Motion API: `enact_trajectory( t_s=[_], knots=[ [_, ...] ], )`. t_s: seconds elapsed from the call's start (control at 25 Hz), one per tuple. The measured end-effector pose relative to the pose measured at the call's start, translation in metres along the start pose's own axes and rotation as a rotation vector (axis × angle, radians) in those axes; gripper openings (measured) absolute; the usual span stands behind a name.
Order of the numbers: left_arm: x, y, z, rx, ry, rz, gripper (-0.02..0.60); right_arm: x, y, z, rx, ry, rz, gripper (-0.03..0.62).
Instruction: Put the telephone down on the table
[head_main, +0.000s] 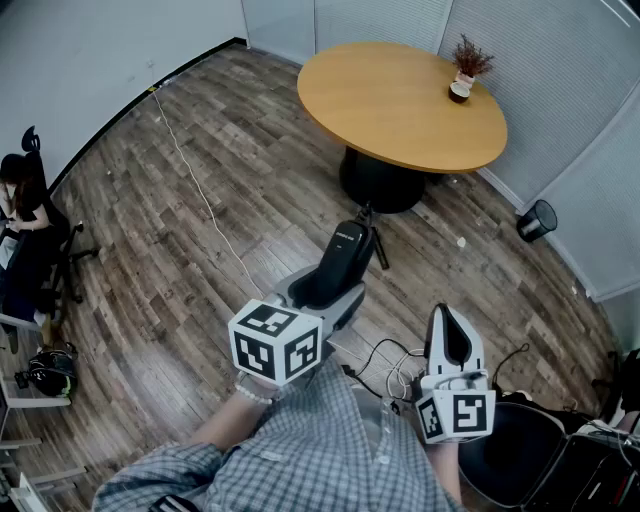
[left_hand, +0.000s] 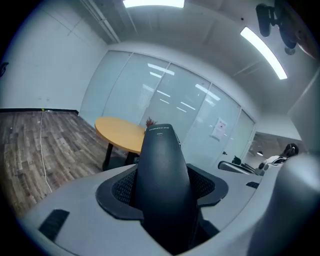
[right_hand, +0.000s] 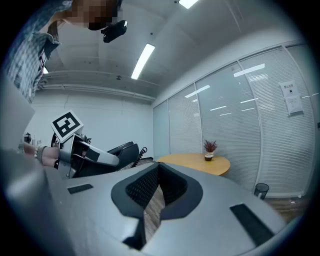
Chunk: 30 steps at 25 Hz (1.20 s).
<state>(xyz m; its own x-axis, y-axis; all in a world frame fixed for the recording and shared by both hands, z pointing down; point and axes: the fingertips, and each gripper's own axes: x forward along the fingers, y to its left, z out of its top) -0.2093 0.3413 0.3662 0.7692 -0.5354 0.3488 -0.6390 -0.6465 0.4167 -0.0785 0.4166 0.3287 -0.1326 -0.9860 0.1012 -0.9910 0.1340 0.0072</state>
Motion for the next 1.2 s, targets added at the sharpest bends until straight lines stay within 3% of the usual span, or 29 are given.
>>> enact_trajectory(
  t_s=[0.76,1.2],
  knots=[
    [-0.006,0.033,0.011,-0.008,-0.002,-0.020,0.281,0.023,0.019,0.001,0.011,0.001,-0.033,0.006],
    [-0.028,0.075,0.017,0.004,-0.005,-0.043,0.281,0.041,0.065,-0.004,0.013,0.000,-0.067,0.006]
  ],
)
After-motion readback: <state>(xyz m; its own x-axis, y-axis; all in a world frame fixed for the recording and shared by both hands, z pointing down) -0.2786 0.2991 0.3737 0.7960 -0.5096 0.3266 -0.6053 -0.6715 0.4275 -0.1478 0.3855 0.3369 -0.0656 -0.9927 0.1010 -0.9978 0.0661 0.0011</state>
